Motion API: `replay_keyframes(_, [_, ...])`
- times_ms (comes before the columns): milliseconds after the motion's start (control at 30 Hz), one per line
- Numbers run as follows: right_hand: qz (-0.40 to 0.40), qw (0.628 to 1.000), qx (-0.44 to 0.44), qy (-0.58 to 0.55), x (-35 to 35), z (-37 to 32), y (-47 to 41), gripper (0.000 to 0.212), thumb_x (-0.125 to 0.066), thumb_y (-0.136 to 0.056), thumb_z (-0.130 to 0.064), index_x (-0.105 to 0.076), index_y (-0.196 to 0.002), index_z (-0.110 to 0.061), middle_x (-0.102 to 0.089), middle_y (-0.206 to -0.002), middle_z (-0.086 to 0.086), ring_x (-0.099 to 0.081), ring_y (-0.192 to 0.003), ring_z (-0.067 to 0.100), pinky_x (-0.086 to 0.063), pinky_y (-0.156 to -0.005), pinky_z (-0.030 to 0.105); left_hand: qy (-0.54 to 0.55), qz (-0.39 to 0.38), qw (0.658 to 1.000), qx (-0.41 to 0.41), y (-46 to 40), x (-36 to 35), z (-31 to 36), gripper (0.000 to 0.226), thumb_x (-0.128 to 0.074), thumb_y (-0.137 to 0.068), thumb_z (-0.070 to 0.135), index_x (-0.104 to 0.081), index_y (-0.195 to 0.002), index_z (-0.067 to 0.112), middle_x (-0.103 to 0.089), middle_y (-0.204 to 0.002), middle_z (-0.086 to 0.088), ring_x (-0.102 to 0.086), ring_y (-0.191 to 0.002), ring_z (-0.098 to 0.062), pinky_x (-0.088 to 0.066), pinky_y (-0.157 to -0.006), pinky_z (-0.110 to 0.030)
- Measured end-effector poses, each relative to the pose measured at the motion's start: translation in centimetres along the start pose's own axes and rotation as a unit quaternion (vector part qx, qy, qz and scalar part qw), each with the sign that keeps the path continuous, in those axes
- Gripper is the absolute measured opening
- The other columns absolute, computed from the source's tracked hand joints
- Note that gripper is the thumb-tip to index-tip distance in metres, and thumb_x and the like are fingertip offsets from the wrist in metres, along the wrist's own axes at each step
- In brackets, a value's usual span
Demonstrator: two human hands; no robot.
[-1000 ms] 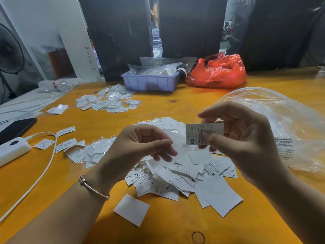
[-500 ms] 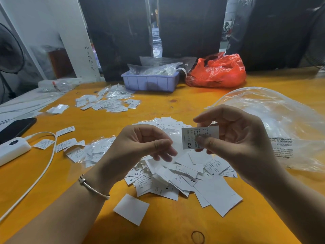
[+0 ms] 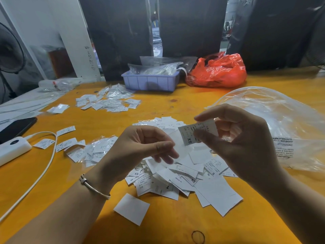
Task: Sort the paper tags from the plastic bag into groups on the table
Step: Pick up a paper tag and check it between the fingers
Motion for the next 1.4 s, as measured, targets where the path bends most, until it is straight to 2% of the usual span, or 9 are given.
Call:
replay_keyframes(167, [-0.019, 0.999, -0.031, -0.021, -0.4, 0.6, 0.1, 0.023, -0.077, -0.077, -0.003, -0.068, -0.093, -0.018, -0.071, -0.086, -0.012, -0.071, -0.078, 0.002, -0.058, -0.058, 0.033, 0.001, -0.007, 1.0, 0.002, -0.1, -0.2, -0.1, 0.007, -0.073, -0.083, 0.024, -0.077, -0.086, 0.019, -0.077, -0.084, -0.012, -0.074, -0.07, -0.023, -0.053, -0.058, -0.021])
replay_keyframes(400, [-0.032, 0.996, -0.032, -0.077, -0.1, 0.7, 0.0, 0.03, -0.074, -0.074, 0.01, -0.069, -0.095, -0.011, -0.067, -0.083, 0.006, -0.07, -0.072, 0.013, -0.055, -0.058, 0.021, -0.001, 0.015, 1.0, -0.005, 0.0, 0.3, 0.0, 0.01, -0.073, -0.083, 0.026, -0.077, -0.087, 0.019, -0.077, -0.084, -0.011, -0.074, -0.071, -0.022, -0.054, -0.059, -0.021])
replay_keyframes(567, [-0.068, 0.995, -0.038, -0.061, -0.6, 0.8, 0.1, 0.033, -0.075, -0.073, 0.011, -0.068, -0.095, -0.014, -0.069, -0.082, -0.001, -0.069, -0.072, 0.015, -0.058, -0.061, 0.039, 0.0, 0.018, 1.0, -0.005, 0.0, 0.2, 0.0, 0.01, -0.072, -0.083, 0.027, -0.077, -0.087, 0.019, -0.077, -0.084, -0.011, -0.074, -0.071, -0.023, -0.054, -0.06, -0.022])
replay_keyframes(667, [-0.08, 0.995, -0.034, -0.048, -1.0, 0.9, 0.3, 0.032, -0.077, -0.074, 0.006, -0.068, -0.096, -0.016, -0.071, -0.086, -0.006, -0.071, -0.077, 0.016, -0.059, -0.064, 0.04, -0.011, 0.006, 1.0, -0.001, -0.1, 0.0, 0.0, 0.009, -0.073, -0.084, 0.025, -0.077, -0.087, 0.017, -0.077, -0.084, -0.011, -0.074, -0.071, -0.023, -0.053, -0.059, -0.021])
replay_keyframes(767, [-0.081, 0.995, -0.042, -0.045, -1.1, 1.1, 0.3, 0.03, -0.077, -0.075, 0.004, -0.068, -0.095, -0.016, -0.071, -0.083, -0.004, -0.07, -0.073, 0.017, -0.058, -0.06, 0.037, -0.019, -0.004, 1.0, 0.004, -0.1, -0.2, -0.1, 0.008, -0.074, -0.086, 0.022, -0.077, -0.089, 0.015, -0.077, -0.085, -0.011, -0.074, -0.071, -0.023, -0.052, -0.058, -0.02])
replay_keyframes(900, [-0.102, 0.991, -0.063, -0.064, -1.8, 1.5, 0.5, 0.027, -0.076, -0.075, 0.005, -0.068, -0.095, -0.011, -0.072, -0.079, -0.001, -0.07, -0.068, 0.012, -0.055, -0.058, 0.02, -0.019, -0.007, 1.0, 0.01, -0.1, -0.4, -0.2, 0.014, -0.075, -0.08, 0.027, -0.077, -0.089, 0.016, -0.077, -0.079, -0.009, -0.074, -0.069, -0.021, -0.053, -0.057, -0.02])
replay_keyframes(1000, [-0.114, 0.989, -0.068, -0.066, -2.2, 1.7, 0.7, 0.026, -0.075, -0.076, 0.004, -0.068, -0.096, -0.011, -0.072, -0.078, -0.001, -0.07, -0.067, 0.011, -0.054, -0.057, 0.019, -0.025, -0.009, 1.0, 0.014, -0.1, -0.5, -0.3, 0.016, -0.075, -0.079, 0.028, -0.077, -0.089, 0.015, -0.077, -0.078, -0.008, -0.074, -0.069, -0.021, -0.053, -0.058, -0.02])
replay_keyframes(1100, [-0.089, 0.991, -0.064, -0.079, -1.7, 1.7, 0.5, 0.023, -0.074, -0.078, 0.003, -0.068, -0.096, -0.01, -0.072, -0.078, 0.002, -0.07, -0.066, 0.015, -0.055, -0.055, 0.023, -0.023, -0.004, 1.0, 0.01, -0.1, -0.3, -0.2, 0.016, -0.074, -0.081, 0.028, -0.077, -0.09, 0.015, -0.077, -0.081, -0.009, -0.074, -0.07, -0.022, -0.053, -0.058, -0.02])
replay_keyframes(1400, [0.032, 0.992, -0.048, -0.111, 0.2, 1.4, -0.1, 0.015, -0.07, -0.081, 0.005, -0.072, -0.087, -0.009, -0.074, -0.077, 0.005, -0.07, -0.061, 0.015, -0.052, -0.052, 0.021, -0.005, 0.017, 1.0, -0.004, 0.0, 0.3, 0.1, 0.016, -0.07, -0.085, 0.029, -0.077, -0.093, 0.016, -0.077, -0.087, -0.011, -0.074, -0.075, -0.026, -0.056, -0.061, -0.023])
Point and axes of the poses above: each hand's wrist, its own y-axis away from the middle knuckle, its own x-axis out of the back of the hand, z = x × y, the point moved 5 cm from there along -y, towards the middle knuckle
